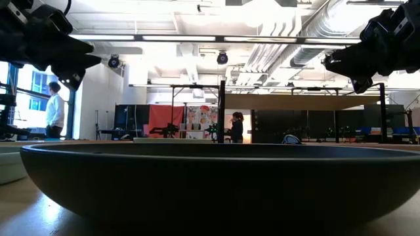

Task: Place and stack plates onto a shelf
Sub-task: Put the black plate on the shelf

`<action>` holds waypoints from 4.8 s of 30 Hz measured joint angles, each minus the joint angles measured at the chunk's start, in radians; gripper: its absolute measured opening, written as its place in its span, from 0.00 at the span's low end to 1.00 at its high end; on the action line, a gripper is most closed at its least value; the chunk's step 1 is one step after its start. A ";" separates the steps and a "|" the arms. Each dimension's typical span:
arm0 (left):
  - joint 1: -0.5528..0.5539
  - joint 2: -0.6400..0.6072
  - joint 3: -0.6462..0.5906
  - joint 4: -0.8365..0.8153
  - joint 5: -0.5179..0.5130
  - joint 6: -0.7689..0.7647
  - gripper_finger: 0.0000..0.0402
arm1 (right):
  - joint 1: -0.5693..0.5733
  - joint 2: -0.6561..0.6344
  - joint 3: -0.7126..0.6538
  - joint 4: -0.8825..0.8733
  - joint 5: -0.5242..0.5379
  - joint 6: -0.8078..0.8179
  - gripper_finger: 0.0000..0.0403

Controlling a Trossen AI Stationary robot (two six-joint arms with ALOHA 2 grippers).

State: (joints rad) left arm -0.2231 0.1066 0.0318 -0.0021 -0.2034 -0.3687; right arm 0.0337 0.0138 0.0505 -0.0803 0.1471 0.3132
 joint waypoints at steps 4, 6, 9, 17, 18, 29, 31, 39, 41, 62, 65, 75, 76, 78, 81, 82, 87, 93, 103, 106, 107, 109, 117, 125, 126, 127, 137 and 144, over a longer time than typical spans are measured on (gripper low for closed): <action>0.000 0.000 0.000 0.005 -0.030 -0.090 0.28 | 0.000 0.000 0.000 0.004 0.013 0.000 0.32; 0.000 0.000 0.000 0.027 -0.047 -0.153 0.28 | 0.000 0.000 -0.002 0.017 0.027 0.002 0.32; 0.000 0.000 0.000 0.064 -0.051 -0.191 0.28 | 0.000 0.000 -0.002 0.056 0.032 0.068 0.32; 0.000 0.000 0.000 0.150 -0.100 -0.342 0.28 | 0.000 0.000 -0.002 0.068 0.032 0.159 0.32; 0.000 0.000 0.000 0.165 -0.100 -0.362 0.28 | 0.000 0.000 -0.002 0.070 0.032 0.162 0.32; 0.000 0.000 0.000 0.236 -0.128 -0.346 0.28 | 0.000 0.000 -0.002 0.133 0.089 0.181 0.32; 0.000 0.000 0.000 0.237 -0.157 -0.355 0.28 | 0.000 0.000 -0.002 0.188 0.090 0.179 0.32; 0.000 0.000 0.000 0.237 -0.230 -0.361 0.28 | 0.000 0.000 0.000 0.539 0.090 0.121 0.32; 0.000 0.000 0.000 0.237 -0.230 -0.361 0.28 | 0.000 0.000 0.001 0.616 0.081 0.094 0.32; 0.000 0.000 0.000 0.234 -0.231 -0.363 0.28 | 0.000 0.607 0.669 0.056 -0.007 0.228 0.32; 0.000 0.000 0.000 0.232 -0.231 -0.362 0.28 | 0.000 0.727 0.765 -0.064 -0.027 0.321 0.32; 0.000 0.000 0.000 0.231 -0.231 -0.361 0.28 | 0.068 1.074 0.944 -0.239 -0.071 0.565 0.32; 0.000 0.000 0.000 0.231 -0.231 -0.361 0.28 | 0.081 1.105 0.954 -0.240 -0.076 0.580 0.32; 0.000 0.000 0.000 0.231 -0.231 -0.361 0.28 | 0.105 1.164 0.973 -0.242 -0.095 0.618 0.32; 0.000 0.000 0.000 0.231 -0.230 -0.361 0.28 | 0.140 1.245 1.000 -0.243 -0.107 0.673 0.32; 0.000 0.000 0.000 0.231 -0.230 -0.361 0.28 | 0.151 1.269 1.008 -0.241 -0.107 0.688 0.32; 0.000 0.000 0.000 0.231 -0.230 -0.361 0.28 | 0.203 1.375 1.032 -0.242 -0.101 0.758 0.32; 0.000 0.000 0.000 0.222 -0.227 -0.361 0.28 | 0.265 1.479 1.035 -0.246 -0.097 0.829 0.32; 0.000 0.000 0.000 0.107 -0.195 -0.361 0.28 | 0.338 1.634 1.035 -0.263 -0.097 0.897 0.32; 0.000 0.000 0.000 0.096 -0.195 -0.361 0.28 | 0.352 1.670 1.035 -0.260 -0.097 0.916 0.32; 0.000 0.000 0.000 0.096 -0.194 -0.361 0.28 | 0.355 1.680 1.035 -0.260 -0.097 0.921 0.32; 0.000 0.000 0.000 0.096 -0.192 -0.361 0.28 | 0.363 1.701 1.035 -0.261 -0.097 0.921 0.32; 0.000 0.000 0.000 0.096 -0.191 -0.361 0.28 | 0.384 1.761 1.035 -0.257 -0.090 0.940 0.32; 0.000 0.000 0.000 0.096 -0.191 -0.361 0.28 | 0.393 1.795 1.035 -0.248 -0.087 0.944 0.32; 0.000 0.000 0.000 0.096 -0.191 -0.361 0.28 | 0.393 1.798 1.035 -0.252 -0.087 0.944 0.32; 0.000 0.000 0.000 0.096 -0.191 -0.361 0.28 | 0.393 1.802 1.035 -0.259 -0.087 0.944 0.32; 0.000 0.000 0.000 0.097 -0.191 -0.363 0.28 | 0.393 1.851 1.035 -0.241 -0.108 0.944 0.32; 0.000 0.000 0.000 0.097 -0.191 -0.363 0.28 | 0.393 1.855 1.035 -0.239 -0.122 0.948 0.32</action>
State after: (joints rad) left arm -0.2231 0.1065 0.0319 0.0948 -0.3946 -0.7315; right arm 0.4263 1.8687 1.0851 -0.3197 0.0250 1.2609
